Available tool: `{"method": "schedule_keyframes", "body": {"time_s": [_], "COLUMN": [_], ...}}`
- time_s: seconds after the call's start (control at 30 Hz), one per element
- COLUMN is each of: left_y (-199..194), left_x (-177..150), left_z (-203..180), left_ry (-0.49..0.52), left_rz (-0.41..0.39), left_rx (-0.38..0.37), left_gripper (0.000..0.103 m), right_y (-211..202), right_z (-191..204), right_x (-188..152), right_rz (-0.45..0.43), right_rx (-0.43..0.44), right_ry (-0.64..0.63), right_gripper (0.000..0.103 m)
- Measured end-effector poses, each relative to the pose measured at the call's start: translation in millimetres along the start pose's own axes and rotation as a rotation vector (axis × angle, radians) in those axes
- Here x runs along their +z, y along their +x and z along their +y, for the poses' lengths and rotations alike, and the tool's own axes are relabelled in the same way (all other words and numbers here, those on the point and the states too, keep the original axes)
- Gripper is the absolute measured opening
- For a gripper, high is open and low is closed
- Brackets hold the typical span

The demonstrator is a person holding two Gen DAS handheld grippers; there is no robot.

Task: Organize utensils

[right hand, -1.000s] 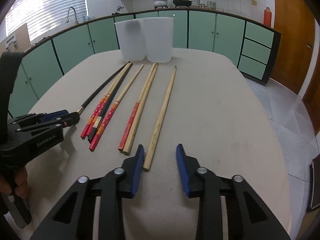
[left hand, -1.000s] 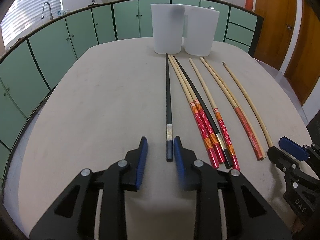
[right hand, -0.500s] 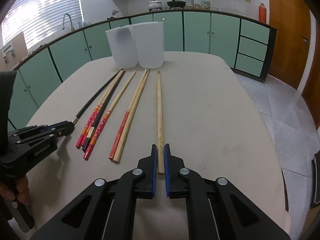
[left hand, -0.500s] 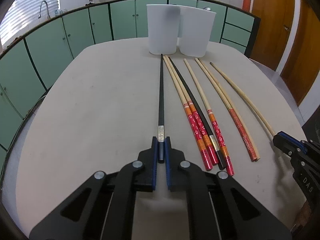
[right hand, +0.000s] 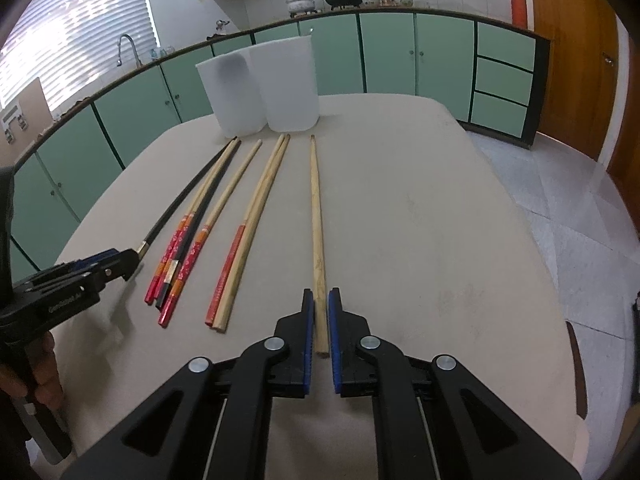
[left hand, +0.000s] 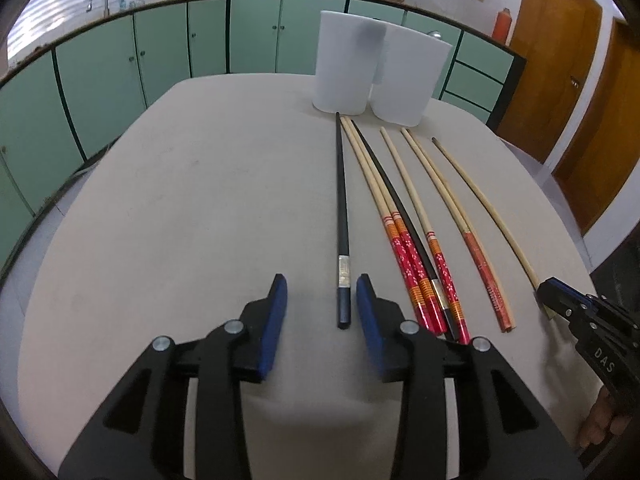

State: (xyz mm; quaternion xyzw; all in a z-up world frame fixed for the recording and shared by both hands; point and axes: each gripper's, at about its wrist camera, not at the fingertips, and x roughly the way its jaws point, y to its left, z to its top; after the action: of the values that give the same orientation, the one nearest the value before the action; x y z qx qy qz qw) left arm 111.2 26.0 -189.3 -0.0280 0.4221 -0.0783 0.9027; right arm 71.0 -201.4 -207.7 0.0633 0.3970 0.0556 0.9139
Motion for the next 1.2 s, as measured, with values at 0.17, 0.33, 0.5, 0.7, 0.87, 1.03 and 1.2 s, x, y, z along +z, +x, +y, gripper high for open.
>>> {"method": "schedule_keyframes", "body": {"time_s": [0.17, 0.33, 0.5, 0.7, 0.87, 1.03, 1.2], "left_y": [1.7, 3.7, 5.2, 5.4, 5.0, 4.9, 5.6], "left_x": [0.4, 1.5, 0.9, -0.8, -1.2, -1.3, -0.2], "left_z": [-5.5, -9.1, -14.9, -18.1, -17.8, -17.6, -16.4], "left_ry": [0.025, 0.038, 0.064, 0.077, 0.076, 0.075, 0.067], "left_rz": [0.004, 0.01, 0.017, 0.017, 0.017, 0.017, 0.02], "left_rx": [0.006, 0.011, 0.035, 0.058, 0.056, 0.056, 0.058], "left_gripper": [0.04, 0.038, 0.038, 0.038, 0.038, 0.038, 0.035], "right_y": [0.2, 0.4, -0.2, 3.0, 0.7, -0.1, -0.3], "right_z": [-3.7, -8.8, -9.4, -8.3, 0.1, 2.6, -6.5], "right_x": [2.3, 3.5, 2.4, -1.5, -2.4, -5.3, -3.7], "right_rz": [0.001, 0.002, 0.001, 0.015, 0.022, 0.022, 0.025], "right_rx": [0.004, 0.01, 0.014, 0.023, 0.031, 0.037, 0.069], "right_ry": [0.012, 0.026, 0.023, 0.008, -0.039, -0.074, -0.035], "right_gripper": [0.012, 0.014, 0.014, 0.019, 0.032, 0.032, 0.027]}}
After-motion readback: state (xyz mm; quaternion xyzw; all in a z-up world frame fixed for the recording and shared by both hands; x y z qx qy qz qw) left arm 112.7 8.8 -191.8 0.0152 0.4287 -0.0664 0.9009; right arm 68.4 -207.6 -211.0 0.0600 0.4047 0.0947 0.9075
